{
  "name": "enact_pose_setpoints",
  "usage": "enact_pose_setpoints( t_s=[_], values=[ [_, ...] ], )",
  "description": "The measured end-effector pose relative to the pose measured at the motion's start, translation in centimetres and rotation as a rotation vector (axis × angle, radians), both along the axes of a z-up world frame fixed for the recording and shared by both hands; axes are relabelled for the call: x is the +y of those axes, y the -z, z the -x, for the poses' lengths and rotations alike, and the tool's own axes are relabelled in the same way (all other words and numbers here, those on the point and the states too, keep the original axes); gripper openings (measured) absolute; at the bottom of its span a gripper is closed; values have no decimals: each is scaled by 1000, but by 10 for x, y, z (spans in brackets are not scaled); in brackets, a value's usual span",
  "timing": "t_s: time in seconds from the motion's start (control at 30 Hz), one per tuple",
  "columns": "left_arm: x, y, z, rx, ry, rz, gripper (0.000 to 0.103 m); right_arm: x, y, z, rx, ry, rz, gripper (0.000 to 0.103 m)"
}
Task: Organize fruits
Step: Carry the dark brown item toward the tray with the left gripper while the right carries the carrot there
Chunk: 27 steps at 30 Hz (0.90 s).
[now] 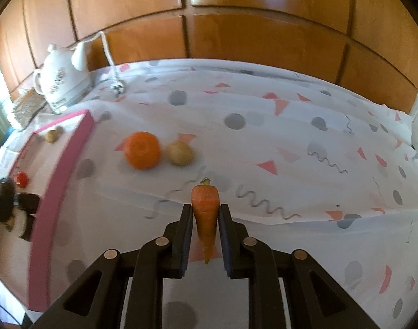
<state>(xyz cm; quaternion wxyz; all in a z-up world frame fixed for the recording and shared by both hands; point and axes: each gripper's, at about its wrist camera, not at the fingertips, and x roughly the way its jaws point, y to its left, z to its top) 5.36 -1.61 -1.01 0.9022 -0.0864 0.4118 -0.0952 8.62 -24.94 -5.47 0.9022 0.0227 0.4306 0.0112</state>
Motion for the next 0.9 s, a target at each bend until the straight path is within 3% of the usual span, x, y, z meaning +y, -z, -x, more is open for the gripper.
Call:
enact_pose_setpoints(
  t_s=[0.47, 0.9],
  values=[
    [78, 4, 0, 12, -181, 38, 45, 76, -34, 10, -57, -228, -111, 19],
    [82, 7, -3, 10, -203, 22, 45, 139, -39, -9, -42, -379, -108, 19]
  ],
)
